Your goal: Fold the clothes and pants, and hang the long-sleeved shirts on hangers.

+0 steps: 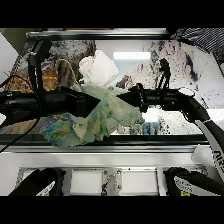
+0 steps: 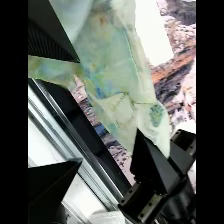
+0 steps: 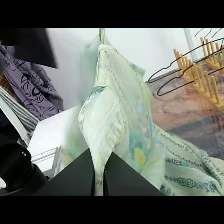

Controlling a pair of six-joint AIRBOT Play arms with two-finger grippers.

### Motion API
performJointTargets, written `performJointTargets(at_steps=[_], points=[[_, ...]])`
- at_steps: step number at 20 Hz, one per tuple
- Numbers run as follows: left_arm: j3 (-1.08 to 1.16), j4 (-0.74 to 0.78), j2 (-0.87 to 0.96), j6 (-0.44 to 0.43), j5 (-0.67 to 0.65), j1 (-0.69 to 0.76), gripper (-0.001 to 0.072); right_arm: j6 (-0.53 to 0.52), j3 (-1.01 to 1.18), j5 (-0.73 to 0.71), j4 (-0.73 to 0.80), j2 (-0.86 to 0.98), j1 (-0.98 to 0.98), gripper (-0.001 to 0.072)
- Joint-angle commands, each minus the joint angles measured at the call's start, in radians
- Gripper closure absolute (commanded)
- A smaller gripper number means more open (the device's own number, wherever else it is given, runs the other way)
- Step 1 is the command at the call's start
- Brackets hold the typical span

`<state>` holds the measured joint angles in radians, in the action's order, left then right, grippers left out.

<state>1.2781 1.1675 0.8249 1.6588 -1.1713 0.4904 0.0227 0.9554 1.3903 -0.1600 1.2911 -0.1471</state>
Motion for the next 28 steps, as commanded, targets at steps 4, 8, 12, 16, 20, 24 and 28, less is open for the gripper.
performJointTargets(at_steps=[4,8,12,16,20,24,28], points=[[0.070,0.158,-0.105,0.119,-0.120,-0.140,0.0086,0.044,0.001,0.000,-0.002,-0.003,0.049,0.0703],[-0.114,0.191,-0.240,0.140,-0.145,-0.343,0.0086,0.044,0.001,0.000,-0.014,-0.024,0.079,0.0703],[-0.397,-0.023,-0.321,0.035,-0.100,-0.502,0.0086,0.044,0.001,-0.007,-0.078,-0.032,0.100,0.0703],[-0.598,-0.229,-0.309,-0.177,0.010,-0.557,0.0086,0.045,0.001,-0.007,-0.080,-0.032,0.102,0.0703],[-0.630,-0.251,-0.197,-0.326,0.033,-0.541,0.0086,0.045,0.001,-0.007,-0.080,-0.032,0.102,0.0703],[-0.630,-0.247,-0.060,-0.399,0.087,-0.540,0.0086,0.045,0.001,-0.007,-0.080,-0.032,0.102,0.0702],[-0.630,-0.256,0.024,-0.425,0.113,-0.540,0.0087,0.045,0.001,-0.007,-0.080,-0.032,0.102,0.0703]])
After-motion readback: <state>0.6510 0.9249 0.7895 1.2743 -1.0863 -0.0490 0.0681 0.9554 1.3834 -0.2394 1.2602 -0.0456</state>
